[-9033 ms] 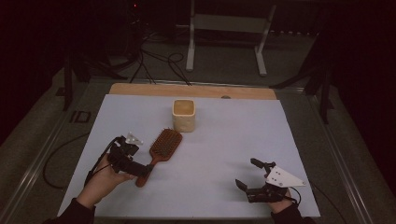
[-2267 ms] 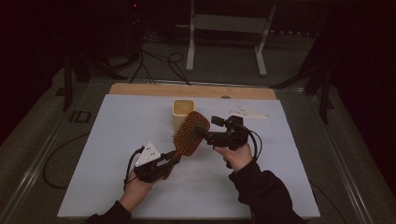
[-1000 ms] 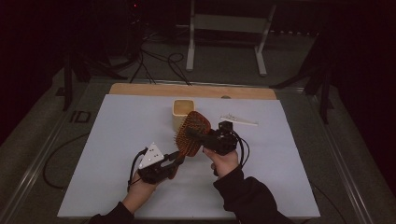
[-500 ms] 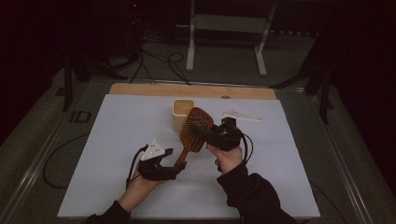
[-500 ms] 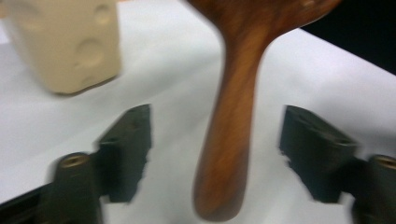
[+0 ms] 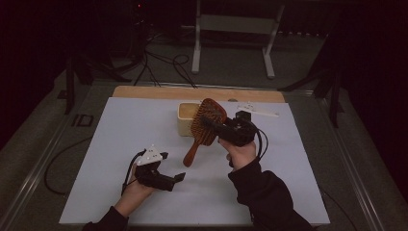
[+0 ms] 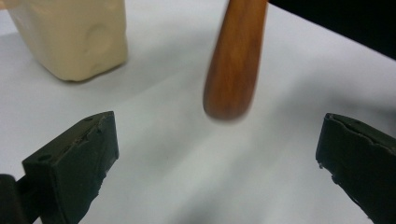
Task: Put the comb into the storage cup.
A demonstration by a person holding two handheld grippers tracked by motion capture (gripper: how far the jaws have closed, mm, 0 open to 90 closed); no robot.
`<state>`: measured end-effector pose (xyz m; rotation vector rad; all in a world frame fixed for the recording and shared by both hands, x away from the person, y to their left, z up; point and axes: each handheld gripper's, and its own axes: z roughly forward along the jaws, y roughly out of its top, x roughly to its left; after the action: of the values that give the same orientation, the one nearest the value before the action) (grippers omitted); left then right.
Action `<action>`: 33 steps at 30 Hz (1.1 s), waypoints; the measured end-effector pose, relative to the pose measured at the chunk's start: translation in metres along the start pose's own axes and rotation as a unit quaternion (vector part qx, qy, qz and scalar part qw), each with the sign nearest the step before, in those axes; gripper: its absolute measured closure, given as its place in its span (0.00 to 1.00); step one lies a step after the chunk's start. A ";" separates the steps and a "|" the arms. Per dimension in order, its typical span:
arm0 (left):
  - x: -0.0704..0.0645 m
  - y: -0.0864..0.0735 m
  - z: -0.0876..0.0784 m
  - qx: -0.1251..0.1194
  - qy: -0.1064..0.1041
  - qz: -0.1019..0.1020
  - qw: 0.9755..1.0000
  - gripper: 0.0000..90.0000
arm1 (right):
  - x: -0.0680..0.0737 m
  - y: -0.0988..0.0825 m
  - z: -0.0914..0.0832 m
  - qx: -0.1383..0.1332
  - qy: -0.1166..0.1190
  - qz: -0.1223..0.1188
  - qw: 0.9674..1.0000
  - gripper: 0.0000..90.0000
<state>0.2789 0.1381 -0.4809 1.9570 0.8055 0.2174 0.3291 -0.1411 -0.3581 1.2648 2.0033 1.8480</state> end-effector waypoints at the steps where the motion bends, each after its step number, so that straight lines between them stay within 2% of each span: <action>1: 0.000 -0.003 -0.001 0.004 0.002 0.009 1.000 0.00 | 0.000 0.002 0.000 -0.001 -0.001 -0.003 1.000 0.57; 3: 0.001 -0.004 -0.002 0.009 -0.003 0.011 1.000 0.00 | 0.001 0.004 0.000 -0.003 -0.003 -0.006 1.000 0.57; 4: 0.001 -0.005 -0.002 0.010 0.002 0.009 1.000 0.00 | 0.001 0.007 0.000 -0.005 -0.003 -0.009 1.000 0.57; 8: 0.006 -0.011 -0.006 0.011 -0.011 -0.004 1.000 0.00 | 0.001 0.016 0.002 -0.010 -0.006 -0.014 1.000 0.57; 11: 0.008 -0.015 -0.010 0.014 -0.013 0.002 1.000 0.00 | 0.002 0.024 0.003 -0.017 -0.009 -0.020 1.000 0.57; 12: 0.008 -0.019 -0.013 0.015 -0.007 0.011 1.000 0.00 | 0.002 0.030 0.004 -0.021 -0.009 -0.027 0.999 0.57; 20: 0.012 -0.030 -0.024 0.011 0.002 0.013 1.000 0.00 | 0.006 0.056 0.007 -0.040 -0.017 -0.046 0.998 0.57; 25: 0.010 -0.037 -0.034 0.008 0.008 0.030 0.999 0.00 | 0.007 0.069 0.012 -0.047 -0.026 -0.054 0.997 0.57; 31: 0.011 -0.044 -0.042 0.007 0.014 0.032 0.999 0.00 | 0.002 0.086 0.022 -0.056 -0.038 -0.060 0.996 0.57; 33: 0.011 -0.046 -0.044 0.007 0.024 0.037 0.999 0.00 | -0.001 0.093 0.026 -0.062 -0.040 -0.063 0.995 0.57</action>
<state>0.2463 0.1909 -0.4988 2.0031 0.7671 0.3051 0.3892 -0.1321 -0.2835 1.1340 1.8502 1.8036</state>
